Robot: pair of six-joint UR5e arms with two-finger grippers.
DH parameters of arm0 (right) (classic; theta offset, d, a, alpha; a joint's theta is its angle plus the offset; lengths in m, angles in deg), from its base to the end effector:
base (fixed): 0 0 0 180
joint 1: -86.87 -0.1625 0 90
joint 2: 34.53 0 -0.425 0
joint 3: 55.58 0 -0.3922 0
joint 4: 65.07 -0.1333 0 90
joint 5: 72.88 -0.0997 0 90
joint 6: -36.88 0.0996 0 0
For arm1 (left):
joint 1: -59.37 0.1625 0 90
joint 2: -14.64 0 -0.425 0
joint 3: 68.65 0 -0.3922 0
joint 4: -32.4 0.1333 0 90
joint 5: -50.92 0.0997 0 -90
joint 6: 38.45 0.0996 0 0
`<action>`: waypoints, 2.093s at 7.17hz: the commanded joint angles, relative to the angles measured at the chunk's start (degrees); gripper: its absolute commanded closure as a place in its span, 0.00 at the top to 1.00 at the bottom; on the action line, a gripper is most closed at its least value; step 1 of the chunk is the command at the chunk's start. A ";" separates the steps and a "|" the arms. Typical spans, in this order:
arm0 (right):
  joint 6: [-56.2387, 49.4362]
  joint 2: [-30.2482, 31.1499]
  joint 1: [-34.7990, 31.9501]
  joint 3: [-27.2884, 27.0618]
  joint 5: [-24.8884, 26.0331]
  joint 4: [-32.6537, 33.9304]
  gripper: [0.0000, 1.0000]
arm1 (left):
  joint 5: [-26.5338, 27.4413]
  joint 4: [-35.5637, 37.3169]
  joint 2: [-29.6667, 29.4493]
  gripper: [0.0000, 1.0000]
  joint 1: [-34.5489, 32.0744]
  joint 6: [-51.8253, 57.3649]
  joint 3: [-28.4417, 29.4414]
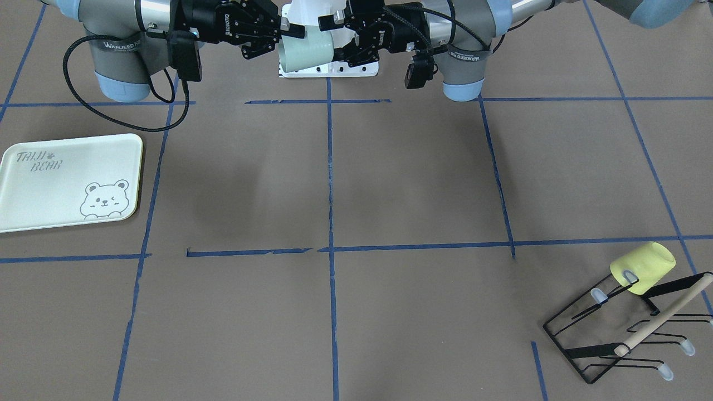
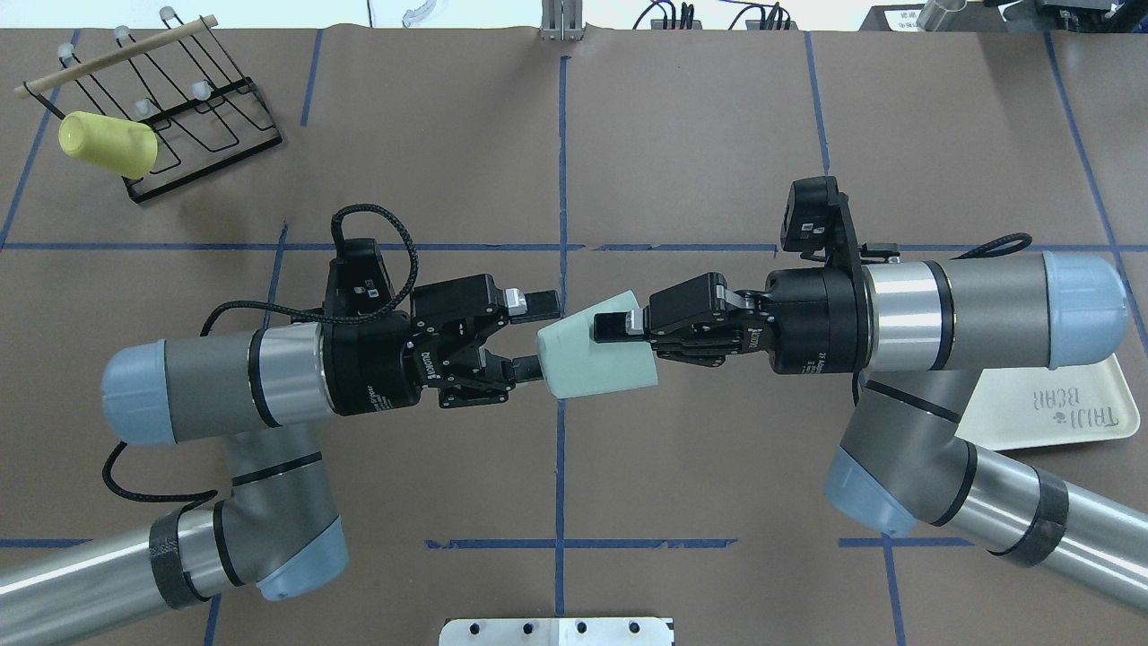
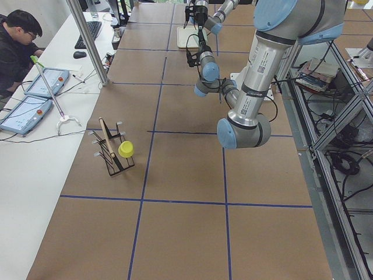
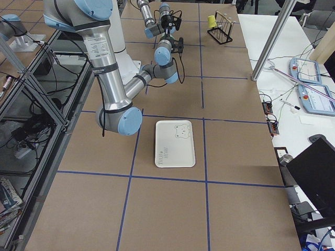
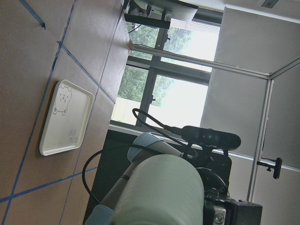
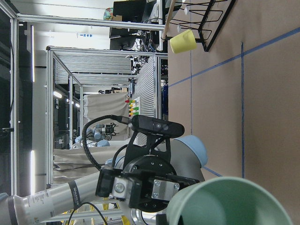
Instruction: Left arm grabs green cup and hands to right arm on tray
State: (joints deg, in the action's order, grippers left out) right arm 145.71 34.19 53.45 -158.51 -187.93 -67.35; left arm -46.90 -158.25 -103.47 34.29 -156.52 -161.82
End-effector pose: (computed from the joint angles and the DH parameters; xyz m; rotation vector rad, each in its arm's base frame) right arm -0.3603 -0.3470 0.2042 0.0338 -2.1399 0.0479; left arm 0.4403 -0.3383 0.1936 -0.1309 2.3118 -0.3203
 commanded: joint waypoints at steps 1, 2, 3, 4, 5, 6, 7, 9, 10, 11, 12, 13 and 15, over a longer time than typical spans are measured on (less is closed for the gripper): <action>-0.28 -0.07 -0.15 -0.26 0.09 -0.19 0.00 | -0.18 0.02 0.07 1.00 -1.62 0.22 1.75; -0.28 0.11 -0.33 -0.34 0.09 0.60 0.00 | -0.18 0.19 0.16 1.00 -3.37 0.39 3.07; -0.54 0.54 -2.76 0.35 -0.61 3.74 0.00 | -0.27 3.59 0.42 1.00 -5.65 0.48 3.60; -4.46 0.37 -6.10 -0.16 -5.49 14.82 0.00 | -3.49 11.11 1.38 1.00 -8.81 0.57 3.52; -9.20 0.28 -8.56 -0.52 -8.06 24.07 0.00 | -10.74 20.93 1.48 1.00 -13.80 0.74 3.43; -12.73 0.63 -10.50 -0.61 -8.35 32.69 0.00 | -16.99 30.33 1.57 1.00 -18.90 5.18 2.48; -19.03 0.63 -11.22 -2.17 -8.18 43.74 0.00 | -19.06 38.35 1.92 1.00 -21.04 12.97 1.07; -36.32 0.90 -12.63 -7.96 -6.52 70.34 0.00 | -19.51 57.65 7.09 1.00 -21.50 30.71 -5.05; -45.80 1.51 -12.46 -11.73 -2.85 83.53 0.00 | -19.69 71.68 7.63 1.00 -21.41 38.98 -10.05; -57.38 3.34 -12.02 -15.77 1.62 95.06 0.00 | -19.69 84.70 7.72 1.00 -21.41 46.55 -15.15; -64.11 6.75 -11.84 -18.08 4.89 101.00 0.00 | -19.78 93.01 8.50 1.00 -21.41 53.76 -18.50; -67.66 12.18 -11.75 -18.27 7.88 100.89 0.00 | -19.78 96.31 11.73 1.00 -21.32 60.70 -20.80; -71.91 24.03 -11.84 -16.79 10.46 88.43 0.00 | -19.78 95.82 17.38 1.00 -21.32 65.52 -23.36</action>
State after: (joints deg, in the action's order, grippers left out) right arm 76.17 50.36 41.64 -176.14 -179.03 29.29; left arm -66.67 -63.19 -88.98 12.95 -94.10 -183.45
